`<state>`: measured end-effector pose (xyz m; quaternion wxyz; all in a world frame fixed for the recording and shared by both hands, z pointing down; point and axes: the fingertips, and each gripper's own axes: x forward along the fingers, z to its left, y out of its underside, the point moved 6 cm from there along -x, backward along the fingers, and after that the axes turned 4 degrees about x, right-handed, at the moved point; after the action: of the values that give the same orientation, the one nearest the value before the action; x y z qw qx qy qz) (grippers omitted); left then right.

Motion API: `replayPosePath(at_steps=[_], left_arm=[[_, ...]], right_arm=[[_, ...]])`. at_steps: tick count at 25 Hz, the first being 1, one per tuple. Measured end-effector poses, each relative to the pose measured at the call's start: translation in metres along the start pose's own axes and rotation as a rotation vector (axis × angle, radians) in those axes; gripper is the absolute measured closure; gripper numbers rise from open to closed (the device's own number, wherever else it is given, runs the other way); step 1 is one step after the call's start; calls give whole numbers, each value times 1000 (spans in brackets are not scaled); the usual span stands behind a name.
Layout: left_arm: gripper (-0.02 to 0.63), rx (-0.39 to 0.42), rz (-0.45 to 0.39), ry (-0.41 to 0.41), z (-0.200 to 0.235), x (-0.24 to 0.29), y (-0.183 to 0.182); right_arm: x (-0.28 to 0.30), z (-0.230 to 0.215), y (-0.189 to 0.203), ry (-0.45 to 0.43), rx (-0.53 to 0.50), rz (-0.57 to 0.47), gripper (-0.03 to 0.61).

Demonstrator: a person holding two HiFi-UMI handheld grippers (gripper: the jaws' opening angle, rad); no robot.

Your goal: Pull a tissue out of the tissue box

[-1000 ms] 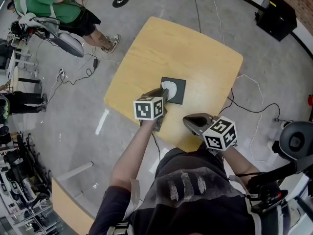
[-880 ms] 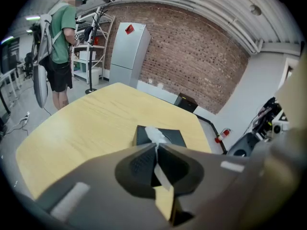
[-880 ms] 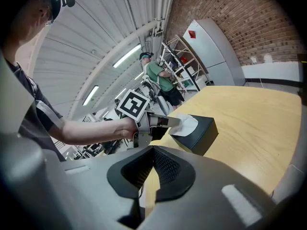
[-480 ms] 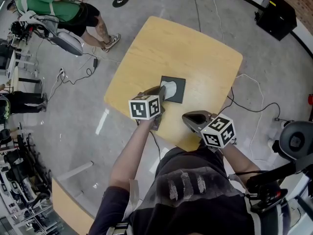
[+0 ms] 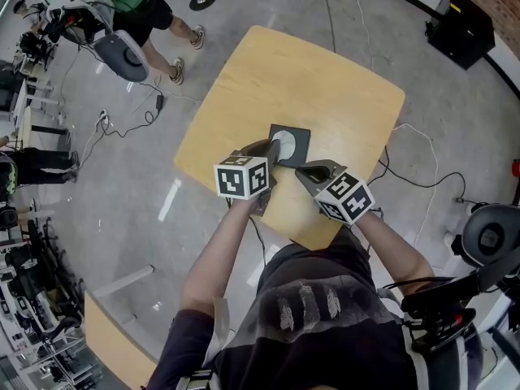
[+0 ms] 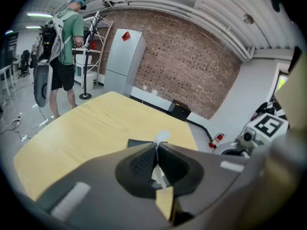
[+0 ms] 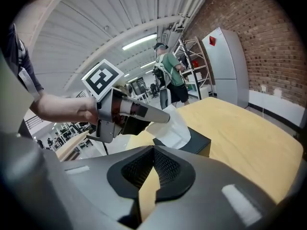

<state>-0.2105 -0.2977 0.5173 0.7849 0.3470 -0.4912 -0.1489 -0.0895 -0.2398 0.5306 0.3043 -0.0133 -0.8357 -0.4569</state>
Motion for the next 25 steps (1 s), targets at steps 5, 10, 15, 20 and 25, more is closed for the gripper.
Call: replayPosePath(at_steps=[5,10,15,20,25], left_arm=[[607,-6,-14,3,3,-6,-4],[607,-15,-34,2,7,-12,-9],[607,-20,-54,-2,7,-13,-15],[607,-24,-89,0,10,-24,-23],[607,-54,-125,-1,19,-39,-27]], right_arm=[[1,6,9,-23,21,20,580],[-3,9,19,-31,45,33,580],[-10,3,27,-32,63,36,580],[-11,6,28,-40,66,41,580],[-12,13,29,-44,62,53,580]])
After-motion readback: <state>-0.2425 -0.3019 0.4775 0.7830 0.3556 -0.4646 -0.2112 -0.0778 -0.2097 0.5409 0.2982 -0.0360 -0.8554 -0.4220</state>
